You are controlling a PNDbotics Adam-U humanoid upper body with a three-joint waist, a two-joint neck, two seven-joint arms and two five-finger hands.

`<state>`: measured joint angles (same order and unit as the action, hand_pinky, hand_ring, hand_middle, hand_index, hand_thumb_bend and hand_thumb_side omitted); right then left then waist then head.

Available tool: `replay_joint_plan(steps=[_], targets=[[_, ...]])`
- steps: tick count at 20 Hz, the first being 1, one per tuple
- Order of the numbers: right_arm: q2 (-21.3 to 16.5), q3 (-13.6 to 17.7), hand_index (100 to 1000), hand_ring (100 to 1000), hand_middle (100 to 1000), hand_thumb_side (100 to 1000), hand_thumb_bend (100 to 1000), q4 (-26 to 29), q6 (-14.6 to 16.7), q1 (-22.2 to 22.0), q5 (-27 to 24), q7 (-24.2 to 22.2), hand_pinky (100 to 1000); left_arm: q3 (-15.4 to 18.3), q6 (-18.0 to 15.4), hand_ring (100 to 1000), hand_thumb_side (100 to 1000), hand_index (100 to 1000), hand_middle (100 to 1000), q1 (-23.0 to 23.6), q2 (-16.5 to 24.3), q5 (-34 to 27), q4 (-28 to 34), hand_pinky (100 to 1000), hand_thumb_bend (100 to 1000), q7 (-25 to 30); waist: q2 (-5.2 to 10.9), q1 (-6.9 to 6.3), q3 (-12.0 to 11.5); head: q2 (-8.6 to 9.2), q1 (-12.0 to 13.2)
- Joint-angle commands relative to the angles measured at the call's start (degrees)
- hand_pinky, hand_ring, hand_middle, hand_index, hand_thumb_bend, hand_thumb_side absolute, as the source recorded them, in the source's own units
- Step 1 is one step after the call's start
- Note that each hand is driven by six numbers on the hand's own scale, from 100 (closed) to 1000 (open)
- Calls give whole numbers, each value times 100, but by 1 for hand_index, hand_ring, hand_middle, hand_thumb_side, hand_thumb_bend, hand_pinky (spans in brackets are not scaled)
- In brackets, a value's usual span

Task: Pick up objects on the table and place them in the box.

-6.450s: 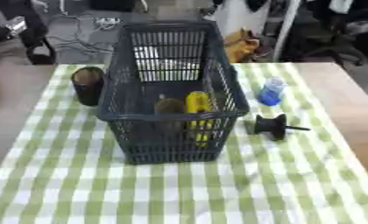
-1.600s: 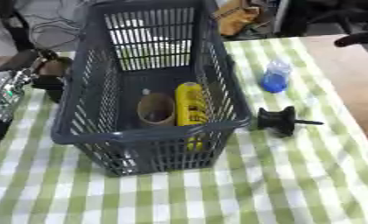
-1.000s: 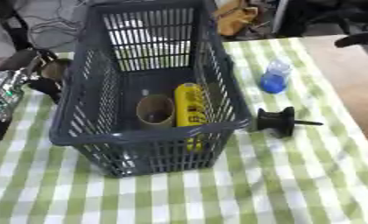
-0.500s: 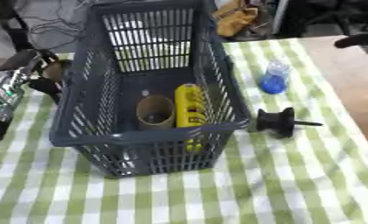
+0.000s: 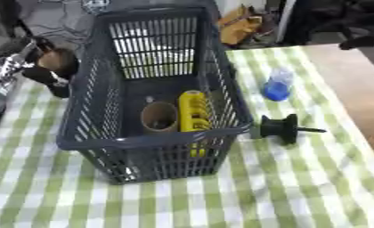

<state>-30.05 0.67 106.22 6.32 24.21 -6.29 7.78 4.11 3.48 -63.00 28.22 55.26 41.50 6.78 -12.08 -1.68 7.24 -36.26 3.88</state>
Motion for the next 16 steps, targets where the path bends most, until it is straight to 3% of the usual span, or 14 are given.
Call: replay_joint_plan(steps=[1, 8, 12, 16], targets=[[-150, 50, 974, 771, 745, 704, 105, 33, 23, 50, -33, -12, 606, 30, -25, 467, 100, 649, 576, -226, 286, -107, 332, 350, 610, -19, 246, -11, 22, -23, -19], [-164, 40, 974, 771, 745, 704, 102, 6, 26, 32, -54, -26, 607, -3, -155, 454, 100, 643, 562, -495, 387, -470, 931, 333, 580, 32, 365, -17, 63, -42, -17], [-158, 34, 974, 771, 745, 705, 101, -1, 28, 33, -65, -37, 607, -54, -293, 443, 100, 641, 553, -635, 309, -1207, 1246, 322, 558, 124, 413, -23, 89, -46, -10], [-137, 11, 974, 771, 746, 705, 100, -5, 28, 42, -82, -63, 608, -331, -526, 443, 100, 642, 551, -716, 110, -1869, 1702, 324, 548, 329, 448, -26, 157, -44, 4]])
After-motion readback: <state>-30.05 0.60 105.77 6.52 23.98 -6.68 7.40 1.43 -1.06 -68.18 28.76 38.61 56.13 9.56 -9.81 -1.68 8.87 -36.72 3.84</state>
